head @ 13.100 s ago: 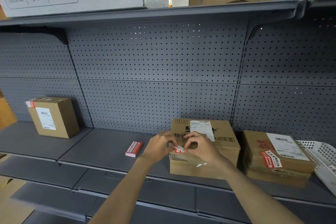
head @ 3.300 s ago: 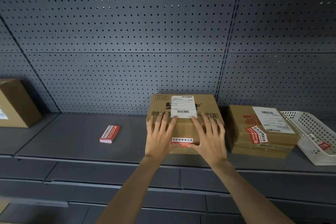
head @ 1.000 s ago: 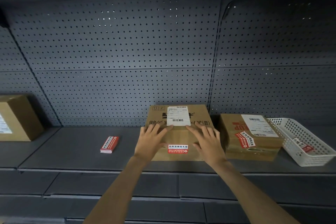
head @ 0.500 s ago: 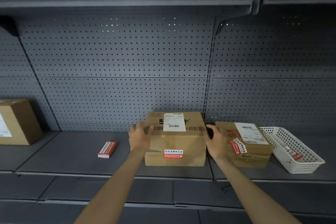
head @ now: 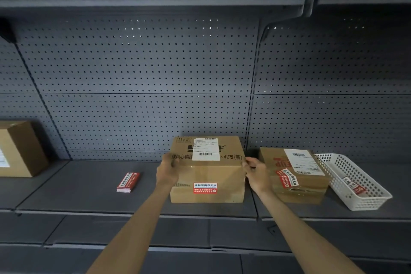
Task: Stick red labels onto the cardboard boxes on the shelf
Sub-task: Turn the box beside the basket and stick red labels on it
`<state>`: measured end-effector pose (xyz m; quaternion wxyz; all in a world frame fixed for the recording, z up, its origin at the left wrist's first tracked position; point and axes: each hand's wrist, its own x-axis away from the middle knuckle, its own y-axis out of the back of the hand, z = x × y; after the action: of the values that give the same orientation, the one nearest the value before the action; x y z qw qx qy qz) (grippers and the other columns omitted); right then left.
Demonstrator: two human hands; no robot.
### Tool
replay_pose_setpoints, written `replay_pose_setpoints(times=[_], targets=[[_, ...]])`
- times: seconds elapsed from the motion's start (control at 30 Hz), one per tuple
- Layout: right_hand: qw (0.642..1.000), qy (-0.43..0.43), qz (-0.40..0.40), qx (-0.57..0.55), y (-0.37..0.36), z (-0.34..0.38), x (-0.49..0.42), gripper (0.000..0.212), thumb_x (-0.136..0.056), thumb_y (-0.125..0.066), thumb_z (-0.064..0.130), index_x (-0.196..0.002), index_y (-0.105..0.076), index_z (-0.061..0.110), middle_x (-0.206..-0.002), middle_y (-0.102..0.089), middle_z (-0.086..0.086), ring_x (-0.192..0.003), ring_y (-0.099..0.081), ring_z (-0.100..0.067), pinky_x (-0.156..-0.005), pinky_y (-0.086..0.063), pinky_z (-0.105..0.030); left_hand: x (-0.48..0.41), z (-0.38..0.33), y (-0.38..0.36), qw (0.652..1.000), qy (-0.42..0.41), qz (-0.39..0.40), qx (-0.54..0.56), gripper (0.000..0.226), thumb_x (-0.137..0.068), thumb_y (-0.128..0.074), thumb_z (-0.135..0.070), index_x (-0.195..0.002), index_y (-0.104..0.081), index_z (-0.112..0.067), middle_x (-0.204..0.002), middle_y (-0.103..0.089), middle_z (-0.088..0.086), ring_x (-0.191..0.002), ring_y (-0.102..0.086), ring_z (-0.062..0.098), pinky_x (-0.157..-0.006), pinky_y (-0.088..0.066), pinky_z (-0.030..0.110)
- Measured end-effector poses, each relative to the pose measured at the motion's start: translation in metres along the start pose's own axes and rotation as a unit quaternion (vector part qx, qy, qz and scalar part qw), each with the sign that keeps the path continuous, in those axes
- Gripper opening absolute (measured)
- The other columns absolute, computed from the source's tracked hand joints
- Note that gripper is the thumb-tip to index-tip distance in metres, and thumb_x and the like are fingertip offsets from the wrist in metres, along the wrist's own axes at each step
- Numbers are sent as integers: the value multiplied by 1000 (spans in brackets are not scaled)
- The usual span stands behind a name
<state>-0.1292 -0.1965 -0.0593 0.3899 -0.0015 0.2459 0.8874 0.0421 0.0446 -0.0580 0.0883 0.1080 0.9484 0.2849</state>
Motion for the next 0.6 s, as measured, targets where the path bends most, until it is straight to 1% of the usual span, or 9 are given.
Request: replay_pose_setpoints(times=[0.07,0.1,0.13,0.2,0.27,0.33,0.43,0.5,0.6], targets=[[1000,-8,19,-17,4,-3,-2,29,-100,-58,23,-125,-64,11,-116,-72,-4,-100,-69,-18,-92,-57,-43,3,-4,-1,999,-5,-17,-33,30,-104,-43,-29,-130,-49,-16,-126,-57,11,-109,-56,28,-91,-52,49],[999,-10,31,-25,7,-4,-3,28,-99,-59,22,-125,-64,11,-118,-70,-4,-102,-68,-19,-93,-57,-44,6,-8,-2,996,-6,-35,-80,32,-103,-44,-30,-131,-50,-16,-134,-50,12,-118,-49,31,-97,-47,52],[999,-10,43,-31,12,-7,-4,28,-99,-59,21,-125,-64,12,-120,-69,-4,-103,-68,-20,-94,-57,-45,10,-14,-4,988,-20,-58,-141,34,-103,-46,-33,-132,-52,-16,-140,-44,11,-126,-42,33,-102,-42,53],[997,-6,67,-35,25,-10,-5,25,-99,-59,17,-124,-64,13,-119,-67,-5,-103,-67,-22,-91,-59,-44,20,-31,-10,969,-83,-91,-215,34,-102,-48,-35,-130,-57,-18,-142,-43,9,-130,-38,32,-106,-36,51],[996,-1,86,-35,43,-14,-7,20,-100,-57,13,-118,-65,14,-112,-69,-7,-96,-70,-22,-83,-61,-39,26,-49,-23,961,-146,-81,-220,29,-101,-51,-36,-122,-63,-19,-135,-50,6,-126,-42,28,-105,-37,46],[995,6,98,-28,63,-16,-9,17,-100,-56,11,-112,-68,13,-102,-72,-11,-85,-72,-21,-75,-62,-34,28,-65,-40,960,-190,-48,-200,22,-100,-53,-33,-112,-67,-21,-127,-56,2,-121,-46,24,-102,-39,43],[995,10,100,-8,92,-17,-12,15,-100,-56,13,-104,-70,18,-89,-75,-5,-76,-73,-18,-72,-62,-31,34,-88,-66,957,-254,-8,-143,11,-97,-57,-22,-98,-68,-22,-116,-62,-3,-114,-53,20,-96,-46,39],[996,20,92,8,114,-24,-17,15,-100,-56,15,-101,-69,22,-85,-75,-1,-74,-73,-17,-70,-60,-30,43,-107,-85,945,-296,-2,-142,10,-97,-58,-19,-96,-69,-18,-107,-66,-3,-107,-58,19,-90,-50,36],[996,31,73,29,149,-38,-30,14,-99,-58,16,-103,-70,18,-82,-76,1,-70,-73,-13,-61,-56,-23,62,-138,-117,926,-344,10,-157,12,-97,-57,-20,-98,-69,-17,-102,-68,-4,-100,-61,14,-88,-53,33]])
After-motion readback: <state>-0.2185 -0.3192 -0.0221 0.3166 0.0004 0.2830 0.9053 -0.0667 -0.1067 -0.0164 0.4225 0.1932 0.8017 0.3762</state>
